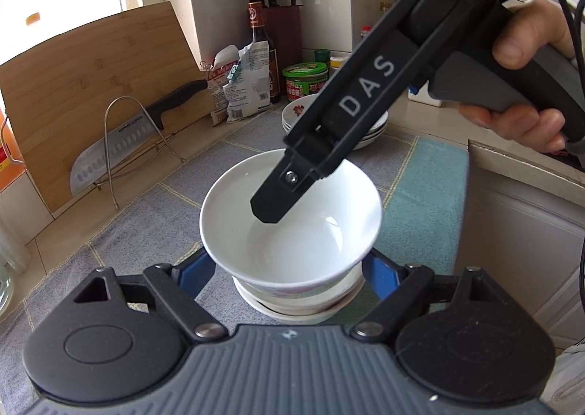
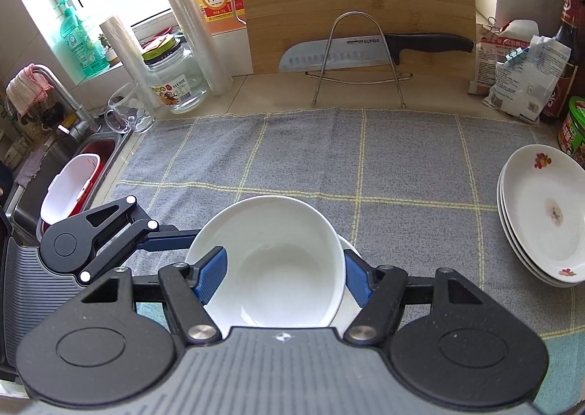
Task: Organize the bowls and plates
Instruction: 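Lower the floral bowl onto the white bowl stack and open the right gripper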
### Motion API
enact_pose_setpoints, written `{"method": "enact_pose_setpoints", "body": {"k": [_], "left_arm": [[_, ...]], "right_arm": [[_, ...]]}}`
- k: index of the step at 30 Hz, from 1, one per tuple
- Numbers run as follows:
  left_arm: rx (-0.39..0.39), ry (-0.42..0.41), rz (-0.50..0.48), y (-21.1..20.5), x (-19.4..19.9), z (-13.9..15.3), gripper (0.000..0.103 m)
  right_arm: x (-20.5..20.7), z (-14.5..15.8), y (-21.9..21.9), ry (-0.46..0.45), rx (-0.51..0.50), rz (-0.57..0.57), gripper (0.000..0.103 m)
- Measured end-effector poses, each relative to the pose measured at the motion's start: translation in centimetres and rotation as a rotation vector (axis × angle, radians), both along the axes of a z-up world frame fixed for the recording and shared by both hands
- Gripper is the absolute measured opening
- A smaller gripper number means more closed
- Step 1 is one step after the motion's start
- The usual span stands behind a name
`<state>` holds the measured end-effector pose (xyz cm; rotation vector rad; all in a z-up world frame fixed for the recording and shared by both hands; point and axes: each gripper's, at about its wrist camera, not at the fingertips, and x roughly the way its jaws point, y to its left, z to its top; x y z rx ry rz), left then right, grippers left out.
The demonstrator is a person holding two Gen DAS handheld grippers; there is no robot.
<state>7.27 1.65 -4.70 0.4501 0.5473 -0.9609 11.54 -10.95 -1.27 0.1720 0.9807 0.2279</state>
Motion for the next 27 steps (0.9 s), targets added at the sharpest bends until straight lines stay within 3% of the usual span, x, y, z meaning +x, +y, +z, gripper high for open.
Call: {"method": "enact_pose_setpoints", "body": {"k": [27], "left_arm": [[0.022,0.082,-0.021,-1.3,2.3,-1.4,0.087]], "right_arm": [[1.2,-2.3,-1.2,0.044,0.005,-0.021,0.073]]}}
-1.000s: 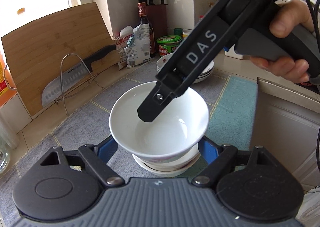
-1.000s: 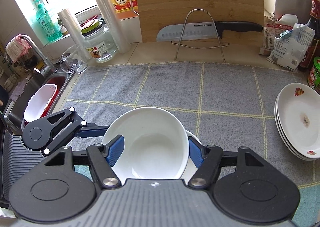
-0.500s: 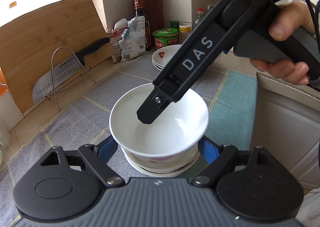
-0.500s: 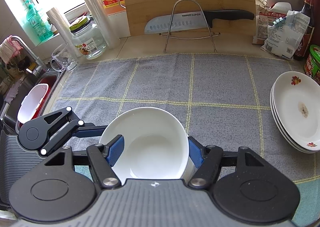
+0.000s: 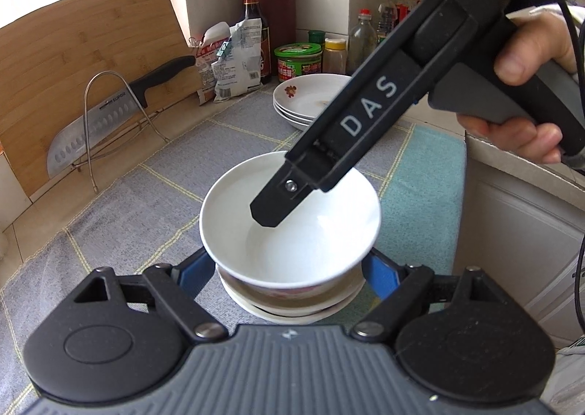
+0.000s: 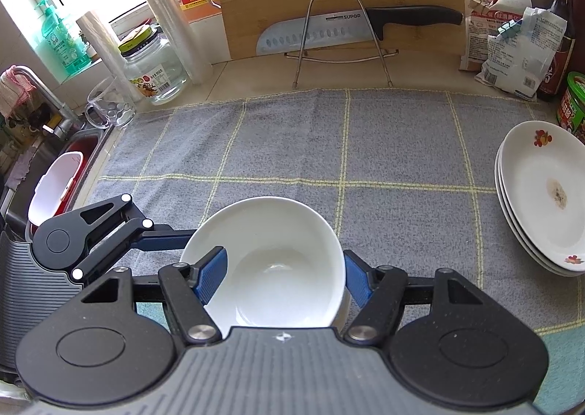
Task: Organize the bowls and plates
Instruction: 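Lower the floral bowl onto the white bowl stack and open the right gripper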
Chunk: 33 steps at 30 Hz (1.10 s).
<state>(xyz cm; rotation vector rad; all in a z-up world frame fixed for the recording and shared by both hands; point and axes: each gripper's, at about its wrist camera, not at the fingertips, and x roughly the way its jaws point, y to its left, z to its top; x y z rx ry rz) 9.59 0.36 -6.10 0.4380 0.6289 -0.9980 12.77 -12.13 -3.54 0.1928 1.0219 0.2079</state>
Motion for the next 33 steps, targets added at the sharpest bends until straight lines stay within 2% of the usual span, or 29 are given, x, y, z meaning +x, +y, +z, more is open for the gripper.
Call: {"method": "enact_pose_setpoints", "body": {"k": [33], "left_arm": [[-0.007,0.036,-0.014,-0.07,0.18,-0.35,0.09]], "right_arm": [[0.05,-0.5,0.13,0.011,-0.005,-0.005,0.074]]}}
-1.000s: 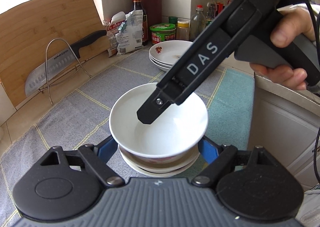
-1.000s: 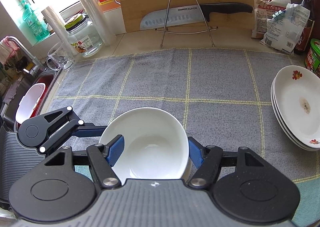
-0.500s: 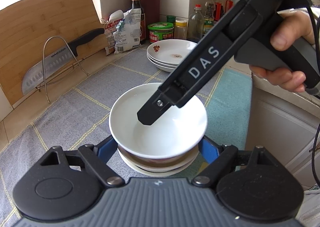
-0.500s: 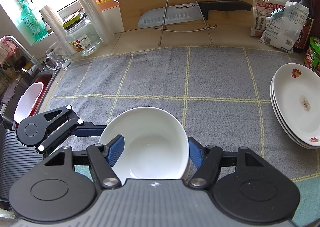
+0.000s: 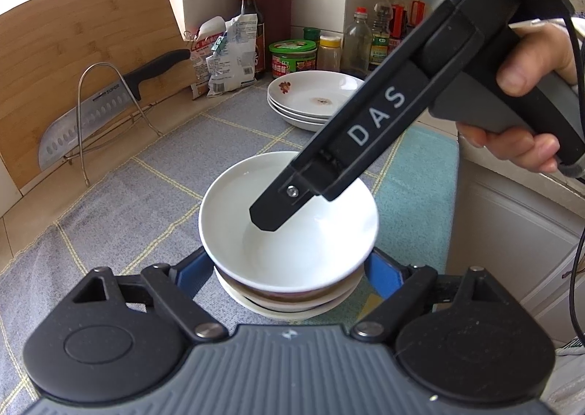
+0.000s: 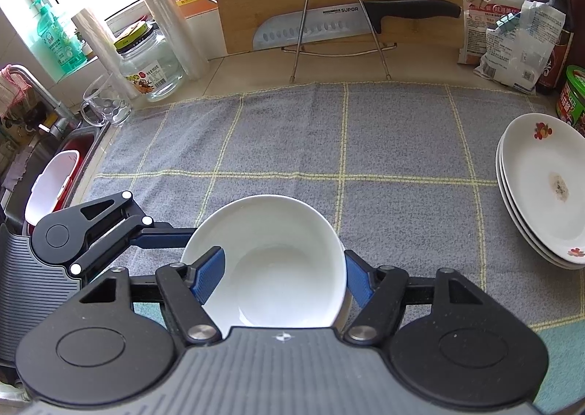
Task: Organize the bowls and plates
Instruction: 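Lower the floral bowl onto the white bowl stack and open the right gripper, then raise the right gripper away from the bowl stack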
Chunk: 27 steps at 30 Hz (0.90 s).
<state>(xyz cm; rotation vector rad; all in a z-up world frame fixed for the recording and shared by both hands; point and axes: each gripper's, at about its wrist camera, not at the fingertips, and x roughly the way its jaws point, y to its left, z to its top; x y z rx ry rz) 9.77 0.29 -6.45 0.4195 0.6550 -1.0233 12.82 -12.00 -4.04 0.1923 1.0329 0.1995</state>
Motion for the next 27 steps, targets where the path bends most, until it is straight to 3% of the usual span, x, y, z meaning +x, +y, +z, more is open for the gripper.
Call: {"method": "enact_pose_setpoints", "body": {"k": [4,7,11,27], "left_arm": [[0.011,-0.014,-0.009,0.0,-0.2,-0.2,0.092],[-0.017,-0.027,-0.007,0.3,-0.3,0.2,0.099],[-0.034,-0.037,0.003,0.7,-0.2,0.7,0.099],[-0.056,-0.053,0.048,2.8,-1.0,1.1,0.099]], "right_arm": [[0.0,0.0,-0.1,0.0,0.0,-0.004,0.077],[-0.1,0.2,-0.1,-0.012,0.015,-0.002,0.088],[-0.3,0.6,0.3,-0.028,0.003,0.003,0.097],[-2.1,0.8,0.6,-0.089,-0.034,-0.023,0.098]]}}
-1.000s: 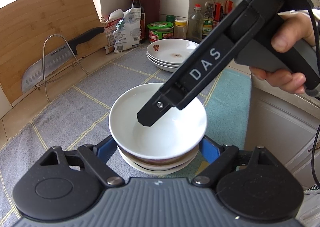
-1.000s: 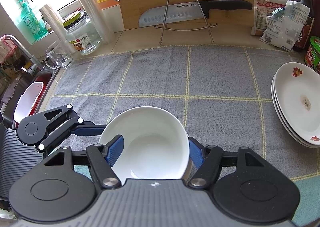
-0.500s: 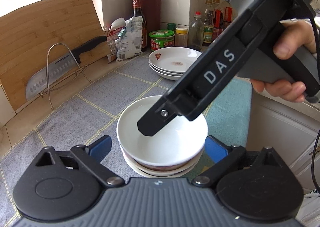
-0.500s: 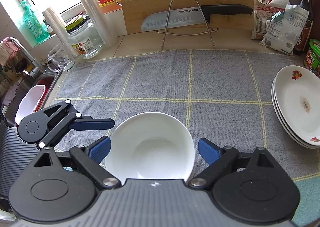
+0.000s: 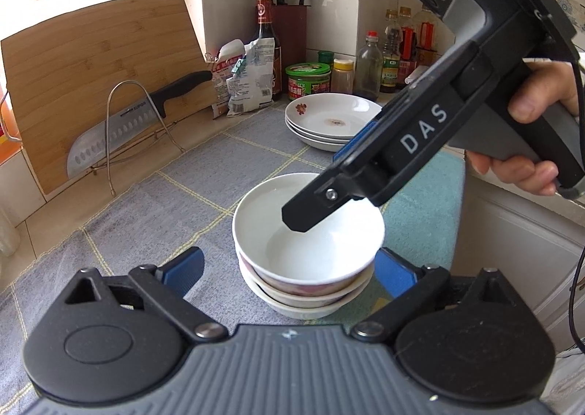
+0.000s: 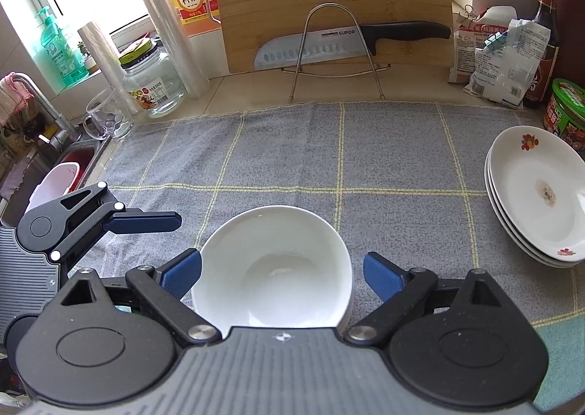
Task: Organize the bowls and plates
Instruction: 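Raise the right gripper away from the bowl stack, then grasp the bowl stack rim with the right gripper while the left gripper grips the opposite rim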
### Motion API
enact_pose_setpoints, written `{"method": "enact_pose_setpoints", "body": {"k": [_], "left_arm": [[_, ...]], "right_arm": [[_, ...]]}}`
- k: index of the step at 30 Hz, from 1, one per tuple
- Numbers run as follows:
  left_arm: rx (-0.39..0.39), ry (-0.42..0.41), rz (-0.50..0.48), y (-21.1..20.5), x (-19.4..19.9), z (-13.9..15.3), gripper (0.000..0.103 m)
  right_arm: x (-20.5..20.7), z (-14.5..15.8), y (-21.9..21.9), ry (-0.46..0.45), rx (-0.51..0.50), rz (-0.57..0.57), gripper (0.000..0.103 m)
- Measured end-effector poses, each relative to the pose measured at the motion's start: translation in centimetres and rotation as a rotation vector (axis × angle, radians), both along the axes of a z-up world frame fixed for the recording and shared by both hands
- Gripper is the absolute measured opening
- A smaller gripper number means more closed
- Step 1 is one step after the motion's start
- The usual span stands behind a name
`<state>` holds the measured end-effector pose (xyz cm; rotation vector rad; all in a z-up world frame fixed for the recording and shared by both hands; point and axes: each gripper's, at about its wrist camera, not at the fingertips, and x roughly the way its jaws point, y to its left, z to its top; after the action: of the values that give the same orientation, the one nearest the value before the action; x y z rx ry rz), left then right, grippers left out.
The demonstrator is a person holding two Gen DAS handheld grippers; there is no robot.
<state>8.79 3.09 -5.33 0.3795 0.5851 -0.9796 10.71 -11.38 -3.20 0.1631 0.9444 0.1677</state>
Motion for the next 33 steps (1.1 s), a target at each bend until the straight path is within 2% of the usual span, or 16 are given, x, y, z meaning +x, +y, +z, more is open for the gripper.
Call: {"method": "enact_pose_setpoints", "body": {"k": [8,22,26,33], "left_arm": [[0.021,0.011,0.039,0.3,-1.0,-0.6,0.099],[0.061,0.054,0.189,-0.7,-3.0,-1.5,0.099],[0.067,0.092,0.241,-0.8,-3.2,-2.5,0.099],[0.11,0.141,0.296,-0.9,-2.7,-4.7,0.099]], "right_arm": [[-1.7,-0.1,0.2,-0.031,-0.049,0.035,0.103],[-5.0,-1.0,-2.0,-0.107,-0.066,0.143,0.103],[-5.5,-2.2,-3.0,-0.105,-0.061,0.164,0.103],[-5.5,-6.2,-3.4,-0.035,-0.107,0.181,0.103]]}}
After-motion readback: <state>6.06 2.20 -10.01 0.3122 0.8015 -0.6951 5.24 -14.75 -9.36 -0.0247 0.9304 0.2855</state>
